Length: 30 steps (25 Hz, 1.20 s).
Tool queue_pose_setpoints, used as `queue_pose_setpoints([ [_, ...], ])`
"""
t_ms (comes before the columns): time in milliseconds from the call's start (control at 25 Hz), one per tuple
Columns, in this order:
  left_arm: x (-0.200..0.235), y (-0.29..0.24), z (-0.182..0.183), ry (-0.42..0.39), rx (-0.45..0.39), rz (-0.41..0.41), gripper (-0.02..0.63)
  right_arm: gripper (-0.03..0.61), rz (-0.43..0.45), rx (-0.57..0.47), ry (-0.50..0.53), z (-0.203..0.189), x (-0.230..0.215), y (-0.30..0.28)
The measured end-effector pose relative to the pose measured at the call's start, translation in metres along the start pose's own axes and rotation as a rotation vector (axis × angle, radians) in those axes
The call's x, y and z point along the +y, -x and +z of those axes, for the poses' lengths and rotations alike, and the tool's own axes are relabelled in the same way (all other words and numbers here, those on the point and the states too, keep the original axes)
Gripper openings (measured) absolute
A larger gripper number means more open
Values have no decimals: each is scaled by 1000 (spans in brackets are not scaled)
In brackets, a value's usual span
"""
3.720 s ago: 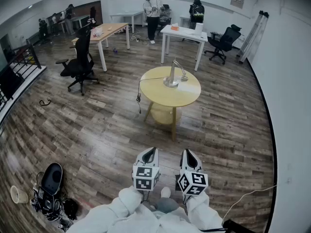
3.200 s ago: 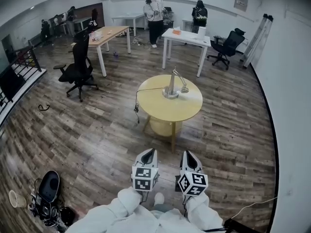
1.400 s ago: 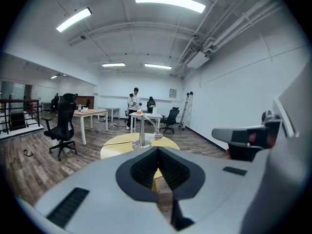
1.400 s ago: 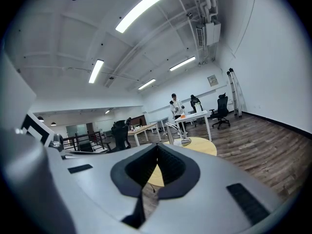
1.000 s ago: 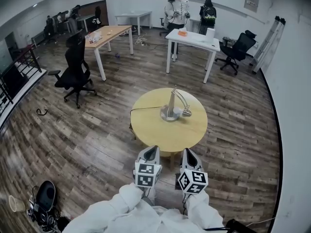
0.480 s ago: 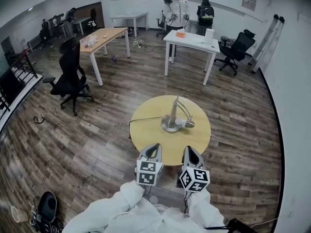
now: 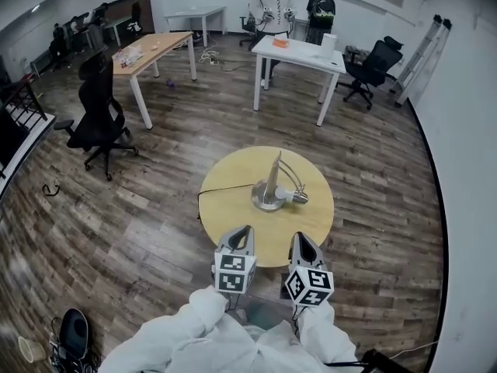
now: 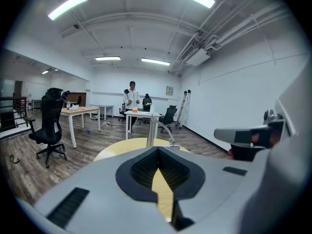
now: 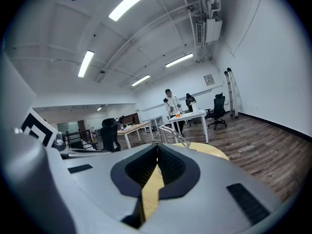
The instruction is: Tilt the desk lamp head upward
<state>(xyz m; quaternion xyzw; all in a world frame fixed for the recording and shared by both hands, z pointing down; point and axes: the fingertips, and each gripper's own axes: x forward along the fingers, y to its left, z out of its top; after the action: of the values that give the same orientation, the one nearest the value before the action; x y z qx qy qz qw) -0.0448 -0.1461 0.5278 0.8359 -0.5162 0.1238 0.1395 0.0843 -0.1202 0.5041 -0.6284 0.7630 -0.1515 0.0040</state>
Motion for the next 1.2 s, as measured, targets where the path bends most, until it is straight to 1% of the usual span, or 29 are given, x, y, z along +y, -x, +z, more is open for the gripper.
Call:
queue_pose_setpoints([
  [240, 4, -26, 4, -3, 14, -10, 0, 12, -21, 6, -9, 2, -14, -21],
  [360, 12, -42, 3, -16, 21, 7, 0, 12, -17, 13, -14, 1, -21, -36],
  [480, 18, -56, 10, -25, 17, 13, 0, 12, -10, 5, -14, 8, -25, -54],
  [760, 33, -98, 30, -14, 13, 57, 0, 12, 76, -30, 1, 39, -27, -100],
  [1000, 33, -135, 48, -22, 6, 75, 0, 12, 100, -38, 16, 54, -48, -136],
  [1200, 32, -160, 60, -19, 5, 96, 0, 12, 105, -33, -7, 63, -75, -157],
])
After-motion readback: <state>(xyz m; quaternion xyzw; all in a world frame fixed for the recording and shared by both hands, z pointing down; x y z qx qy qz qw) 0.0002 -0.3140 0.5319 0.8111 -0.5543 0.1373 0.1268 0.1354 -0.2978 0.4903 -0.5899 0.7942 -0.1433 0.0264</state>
